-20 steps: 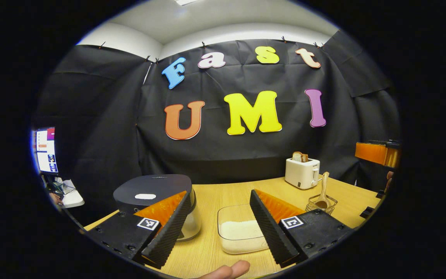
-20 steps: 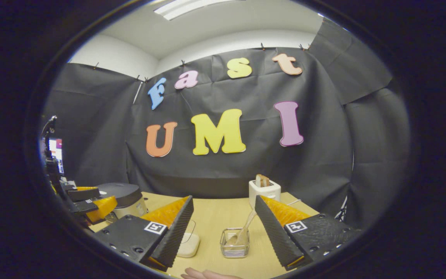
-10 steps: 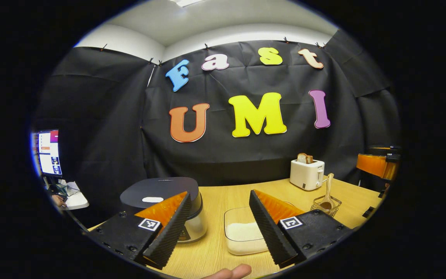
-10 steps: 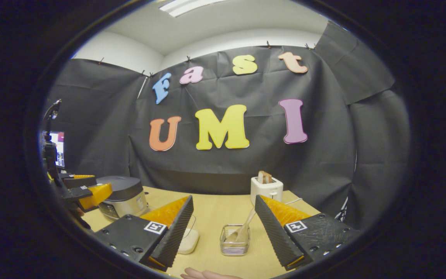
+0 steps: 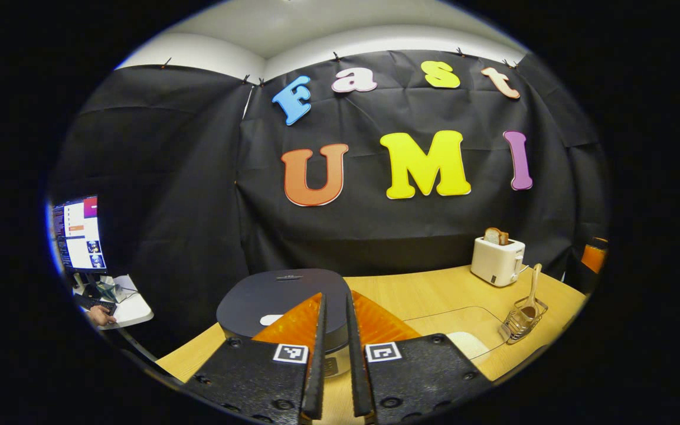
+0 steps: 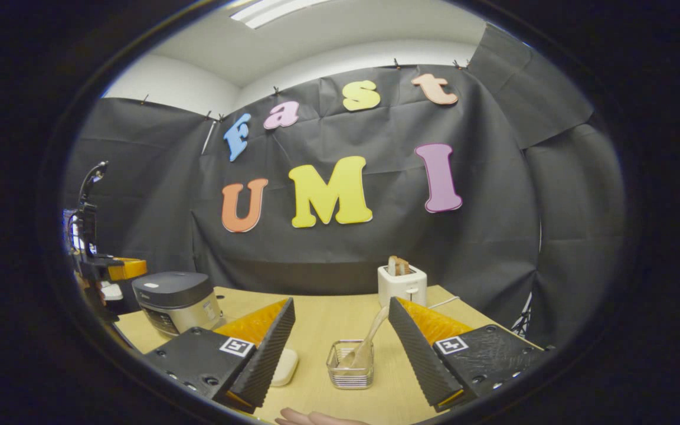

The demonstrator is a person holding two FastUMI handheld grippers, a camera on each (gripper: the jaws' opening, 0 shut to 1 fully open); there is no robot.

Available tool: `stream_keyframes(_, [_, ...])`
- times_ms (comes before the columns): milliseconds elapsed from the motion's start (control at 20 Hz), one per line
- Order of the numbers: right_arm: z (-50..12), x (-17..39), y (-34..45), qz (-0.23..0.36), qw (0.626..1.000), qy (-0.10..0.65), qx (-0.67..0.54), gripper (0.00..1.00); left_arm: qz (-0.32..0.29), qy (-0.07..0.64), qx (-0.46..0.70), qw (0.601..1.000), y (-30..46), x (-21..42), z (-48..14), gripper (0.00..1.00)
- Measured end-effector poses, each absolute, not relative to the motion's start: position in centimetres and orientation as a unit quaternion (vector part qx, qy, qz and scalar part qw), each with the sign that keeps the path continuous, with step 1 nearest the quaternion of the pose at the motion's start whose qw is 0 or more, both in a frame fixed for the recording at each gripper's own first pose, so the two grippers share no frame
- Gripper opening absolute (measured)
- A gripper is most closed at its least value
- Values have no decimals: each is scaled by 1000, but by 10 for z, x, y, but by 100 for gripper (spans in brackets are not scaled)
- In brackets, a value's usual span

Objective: Close the left gripper, press the button to open the rice cooker; take a wooden spoon from the chopstick holder with the right hand, scoop a spoonful of rice and pour it into the rice cooker, then put the wooden spoon back into the chopstick holder.

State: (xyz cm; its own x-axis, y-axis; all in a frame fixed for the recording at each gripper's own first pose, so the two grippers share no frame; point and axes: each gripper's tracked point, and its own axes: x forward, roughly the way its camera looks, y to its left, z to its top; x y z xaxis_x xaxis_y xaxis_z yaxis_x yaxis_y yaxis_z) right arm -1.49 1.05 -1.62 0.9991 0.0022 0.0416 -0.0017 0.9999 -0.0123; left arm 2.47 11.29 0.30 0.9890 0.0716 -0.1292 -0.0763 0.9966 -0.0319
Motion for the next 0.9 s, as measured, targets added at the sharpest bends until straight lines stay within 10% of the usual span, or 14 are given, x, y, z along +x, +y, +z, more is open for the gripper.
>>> stream_keyframes(150, [-17, -15, 6, -1, 1000, -22, -2, 95, 39, 81, -40, 995, 134, 36, 4, 2])
stream_keyframes(900, [-35, -7, -16, -5, 999, 0, 35, 90, 36, 228, -109, 967, 160, 64, -71, 2])
